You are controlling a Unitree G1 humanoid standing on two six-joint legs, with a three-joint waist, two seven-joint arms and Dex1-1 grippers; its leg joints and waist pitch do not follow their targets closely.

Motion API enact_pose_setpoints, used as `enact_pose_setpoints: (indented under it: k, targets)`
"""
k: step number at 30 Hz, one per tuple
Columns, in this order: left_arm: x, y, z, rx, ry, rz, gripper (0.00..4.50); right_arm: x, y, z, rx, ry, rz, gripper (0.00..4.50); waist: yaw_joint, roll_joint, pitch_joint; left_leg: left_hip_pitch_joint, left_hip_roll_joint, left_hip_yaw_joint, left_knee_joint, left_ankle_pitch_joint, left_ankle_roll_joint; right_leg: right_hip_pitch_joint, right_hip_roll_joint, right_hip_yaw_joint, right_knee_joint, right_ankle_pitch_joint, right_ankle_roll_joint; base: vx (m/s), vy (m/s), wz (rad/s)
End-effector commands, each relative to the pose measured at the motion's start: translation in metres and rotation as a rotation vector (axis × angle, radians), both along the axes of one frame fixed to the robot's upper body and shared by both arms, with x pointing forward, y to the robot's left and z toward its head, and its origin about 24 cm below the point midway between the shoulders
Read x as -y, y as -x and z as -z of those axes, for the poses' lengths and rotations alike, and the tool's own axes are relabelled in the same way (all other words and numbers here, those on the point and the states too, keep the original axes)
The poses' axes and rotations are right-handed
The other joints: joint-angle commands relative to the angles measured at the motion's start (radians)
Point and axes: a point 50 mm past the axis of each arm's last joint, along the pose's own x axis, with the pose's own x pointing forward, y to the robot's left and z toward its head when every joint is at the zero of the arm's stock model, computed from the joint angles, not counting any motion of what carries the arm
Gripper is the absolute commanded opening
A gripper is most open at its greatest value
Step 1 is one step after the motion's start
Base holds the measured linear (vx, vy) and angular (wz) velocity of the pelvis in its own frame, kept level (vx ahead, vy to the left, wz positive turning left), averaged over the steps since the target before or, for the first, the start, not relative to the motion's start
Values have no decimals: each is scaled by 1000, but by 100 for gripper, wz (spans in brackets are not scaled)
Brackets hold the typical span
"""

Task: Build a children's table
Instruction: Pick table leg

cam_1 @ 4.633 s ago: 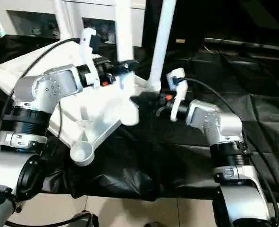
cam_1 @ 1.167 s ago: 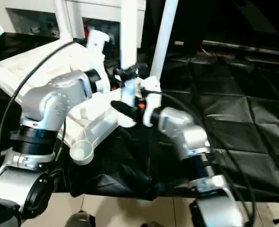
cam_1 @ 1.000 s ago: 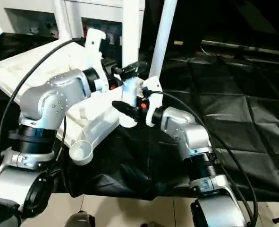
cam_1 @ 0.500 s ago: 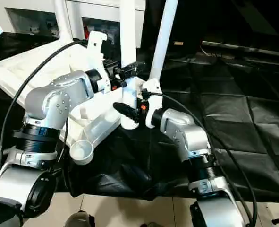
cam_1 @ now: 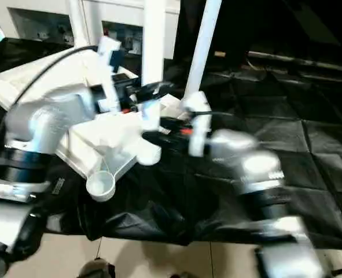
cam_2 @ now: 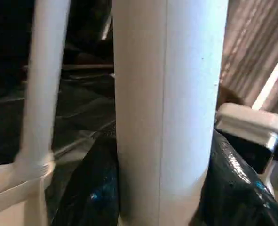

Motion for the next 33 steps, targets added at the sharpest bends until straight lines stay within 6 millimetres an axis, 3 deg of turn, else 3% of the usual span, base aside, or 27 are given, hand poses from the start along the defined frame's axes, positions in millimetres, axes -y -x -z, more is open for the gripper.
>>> enact_pose_setpoints:
  k: [1,31,33]
  targets:
    - [5,3,-12,21,20,69,182,2,2,-4,-9,-4,-43,313,0,-4,-83,18,19,2,-60,-84,9,61,-77,45,-60,-73,-196,0,0,0]
    - [19,30,-14,-70,86,397,182,-2,14,1,-67,28,-216,313,2,-7,-83,18,21,2,-59,-89,3,61,-78,44,-61,-93,-204,0,0,0]
    - [19,30,-14,-70,85,401,182,-2,14,1,-69,28,-221,283,2,-5,-83,19,21,2,-59,-91,1,60,-77,44,-61,-96,-202,0,0,0]
